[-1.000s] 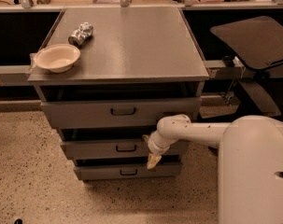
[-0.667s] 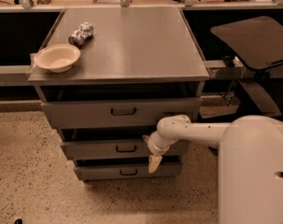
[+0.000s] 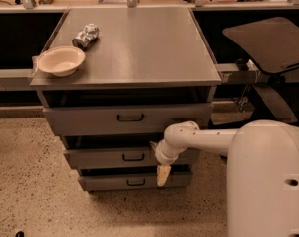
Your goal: Open middle drawer
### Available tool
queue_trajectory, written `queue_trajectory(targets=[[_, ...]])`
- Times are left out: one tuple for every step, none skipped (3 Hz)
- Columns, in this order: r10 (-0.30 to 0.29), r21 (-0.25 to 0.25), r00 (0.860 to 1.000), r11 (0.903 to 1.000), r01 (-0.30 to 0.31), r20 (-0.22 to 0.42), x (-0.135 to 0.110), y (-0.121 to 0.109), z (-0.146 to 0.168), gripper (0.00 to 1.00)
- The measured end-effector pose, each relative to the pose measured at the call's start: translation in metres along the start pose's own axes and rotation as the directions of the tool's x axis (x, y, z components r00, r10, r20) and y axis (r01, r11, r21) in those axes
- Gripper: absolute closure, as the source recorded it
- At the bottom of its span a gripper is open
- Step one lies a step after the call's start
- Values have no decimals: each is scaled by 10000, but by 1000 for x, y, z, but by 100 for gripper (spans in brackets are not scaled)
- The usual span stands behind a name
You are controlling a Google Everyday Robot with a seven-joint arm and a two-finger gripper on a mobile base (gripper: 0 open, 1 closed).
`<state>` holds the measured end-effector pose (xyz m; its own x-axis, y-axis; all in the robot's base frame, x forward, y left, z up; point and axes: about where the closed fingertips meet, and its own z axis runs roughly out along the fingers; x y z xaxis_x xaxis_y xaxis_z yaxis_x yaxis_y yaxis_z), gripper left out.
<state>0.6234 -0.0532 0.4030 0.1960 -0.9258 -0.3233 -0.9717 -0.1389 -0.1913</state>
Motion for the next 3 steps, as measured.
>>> queue_trajectory(targets=[[148, -417, 9983, 9990, -171, -559, -10, 9, 0, 19], [285, -663, 9984, 9973, -317, -485, -21, 22, 0, 42], [309, -633, 9985, 9974, -337, -443, -24, 21, -7, 52]])
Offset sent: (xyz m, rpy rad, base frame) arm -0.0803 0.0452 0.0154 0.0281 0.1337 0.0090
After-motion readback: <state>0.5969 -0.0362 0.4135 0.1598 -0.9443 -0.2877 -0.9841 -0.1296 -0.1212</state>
